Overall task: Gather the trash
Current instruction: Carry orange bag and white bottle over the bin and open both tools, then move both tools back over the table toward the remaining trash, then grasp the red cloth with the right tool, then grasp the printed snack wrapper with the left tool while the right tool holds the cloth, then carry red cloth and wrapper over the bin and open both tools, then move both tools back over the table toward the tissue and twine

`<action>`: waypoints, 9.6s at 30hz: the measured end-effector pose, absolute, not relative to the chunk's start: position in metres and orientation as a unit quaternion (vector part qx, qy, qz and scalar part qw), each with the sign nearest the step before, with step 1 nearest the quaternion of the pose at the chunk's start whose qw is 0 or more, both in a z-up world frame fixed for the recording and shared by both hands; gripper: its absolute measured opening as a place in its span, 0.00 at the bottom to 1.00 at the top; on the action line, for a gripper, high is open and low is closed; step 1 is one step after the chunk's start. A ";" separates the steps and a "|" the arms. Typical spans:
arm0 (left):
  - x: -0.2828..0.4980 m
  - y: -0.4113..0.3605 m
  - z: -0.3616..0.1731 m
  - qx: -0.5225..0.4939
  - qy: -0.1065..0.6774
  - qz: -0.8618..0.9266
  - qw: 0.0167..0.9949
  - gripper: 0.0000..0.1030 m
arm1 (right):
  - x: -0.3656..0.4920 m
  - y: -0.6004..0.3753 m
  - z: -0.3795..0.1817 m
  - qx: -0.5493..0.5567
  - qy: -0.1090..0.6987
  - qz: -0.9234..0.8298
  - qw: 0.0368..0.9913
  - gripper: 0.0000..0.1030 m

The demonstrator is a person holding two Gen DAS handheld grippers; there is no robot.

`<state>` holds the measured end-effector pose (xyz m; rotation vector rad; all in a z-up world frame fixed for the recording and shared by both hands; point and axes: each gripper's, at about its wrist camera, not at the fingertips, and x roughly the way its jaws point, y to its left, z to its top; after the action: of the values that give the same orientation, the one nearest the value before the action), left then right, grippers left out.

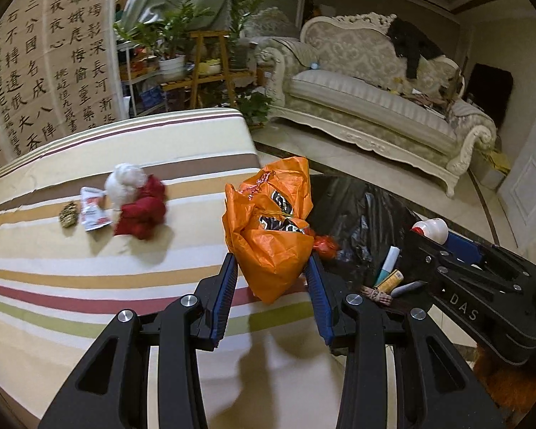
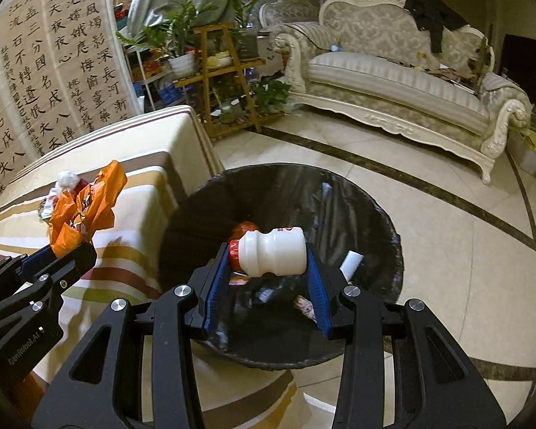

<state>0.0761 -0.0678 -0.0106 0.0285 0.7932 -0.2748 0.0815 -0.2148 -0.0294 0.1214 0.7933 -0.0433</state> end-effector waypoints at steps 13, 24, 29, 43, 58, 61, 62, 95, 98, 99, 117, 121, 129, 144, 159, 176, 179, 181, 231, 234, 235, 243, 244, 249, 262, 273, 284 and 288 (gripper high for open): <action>0.091 -0.104 -0.023 0.052 0.392 -0.142 0.907 0.53 | 0.096 -0.242 -0.039 0.082 0.384 -0.039 0.919 0.50; 0.089 -0.097 -0.020 0.042 0.391 -0.127 0.911 0.65 | 0.094 -0.247 -0.041 0.090 0.388 -0.043 0.916 0.51; 0.086 -0.092 -0.017 0.039 0.391 -0.122 0.912 0.67 | 0.093 -0.245 -0.041 0.090 0.388 -0.041 0.916 0.52; 0.077 -0.035 -0.008 0.007 0.388 -0.071 0.919 0.67 | 0.094 -0.210 -0.030 0.075 0.384 -0.006 0.920 0.52; 0.080 0.061 -0.013 -0.040 0.395 0.022 0.918 0.68 | 0.111 -0.133 -0.016 0.042 0.384 0.061 0.920 0.53; 0.081 0.074 -0.013 -0.047 0.393 0.032 0.918 0.68 | 0.117 -0.114 -0.012 0.035 0.383 0.078 0.920 0.53; 0.082 0.077 -0.012 -0.048 0.393 0.034 0.918 0.68 | 0.118 -0.109 -0.011 0.033 0.382 0.082 0.920 0.53; 0.097 0.113 -0.019 -0.081 0.404 0.051 0.910 0.68 | 0.165 -0.021 -0.025 -0.004 0.420 0.145 0.896 0.30; 0.099 0.109 -0.018 -0.078 0.405 0.047 0.910 0.68 | 0.164 -0.026 -0.023 -0.007 0.418 0.142 0.897 0.28; 0.100 0.109 -0.018 -0.077 0.405 0.046 0.910 0.68 | 0.163 -0.028 -0.022 -0.008 0.417 0.141 0.898 0.28; 0.111 0.092 -0.017 -0.067 0.409 0.031 0.909 0.68 | 0.165 -0.049 -0.030 0.014 0.429 0.142 0.892 0.32; 0.117 0.087 -0.016 -0.066 0.411 0.025 0.909 0.68 | 0.165 -0.053 -0.030 0.015 0.427 0.143 0.893 0.30; 0.136 0.077 -0.020 -0.061 0.416 0.024 0.907 0.68 | 0.166 -0.059 -0.030 0.025 0.425 0.149 0.893 0.30; 0.140 0.063 -0.031 -0.044 0.427 0.001 0.903 0.14 | 0.167 -0.062 -0.032 0.030 0.424 0.163 0.890 0.30; 0.109 0.070 -0.018 -0.048 0.414 -0.004 0.909 0.09 | 0.147 -0.062 -0.025 0.019 0.413 0.151 0.898 0.30; 0.074 0.070 -0.009 -0.046 0.399 -0.011 0.916 0.09 | 0.109 -0.067 -0.014 0.010 0.401 0.137 0.906 0.30; 0.070 0.070 -0.007 -0.045 0.397 -0.016 0.917 0.09 | 0.102 -0.070 -0.012 0.010 0.399 0.132 0.907 0.30; 0.066 0.067 -0.007 -0.043 0.395 -0.020 0.918 0.09 | 0.097 -0.074 -0.012 0.010 0.398 0.128 0.908 0.30; 0.111 -0.108 -0.034 0.058 0.426 -0.153 0.890 0.28 | 0.113 -0.241 -0.046 0.064 0.400 -0.048 0.913 0.46; 0.110 -0.104 -0.032 0.050 0.423 -0.152 0.892 0.39 | 0.115 -0.244 -0.049 0.067 0.402 -0.050 0.912 0.50; 0.109 -0.102 -0.031 0.049 0.422 -0.151 0.893 0.41 | 0.114 -0.245 -0.050 0.067 0.402 -0.051 0.912 0.52; 0.105 -0.090 -0.025 0.039 0.414 -0.132 0.900 0.57 | 0.114 -0.251 -0.048 0.083 0.399 -0.056 0.911 0.67; 0.103 -0.085 -0.023 0.037 0.412 -0.128 0.901 0.58 | 0.114 -0.251 -0.047 0.085 0.399 -0.056 0.911 0.70; 0.097 -0.063 -0.016 0.029 0.404 -0.106 0.908 0.63 | 0.112 -0.242 -0.040 0.083 0.394 -0.046 0.914 0.78; 0.100 0.036 -0.008 -0.008 0.394 0.002 0.919 0.71 | 0.123 -0.171 -0.014 0.040 0.369 -0.008 0.928 0.92; 0.138 0.103 -0.023 -0.052 0.419 0.052 0.905 0.71 | 0.150 -0.105 -0.004 0.032 0.379 0.066 0.922 0.92; 0.166 0.116 -0.030 -0.047 0.435 0.044 0.898 0.53 | 0.175 -0.060 -0.008 0.019 0.388 0.099 0.916 0.92; 0.168 0.114 -0.030 -0.030 0.430 0.035 0.902 0.30 | 0.179 -0.051 -0.009 0.017 0.390 0.107 0.915 0.92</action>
<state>0.1679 0.1138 -0.0296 -0.0627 0.8883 0.0721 0.1787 -0.0509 -0.0092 0.0359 0.8026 0.2195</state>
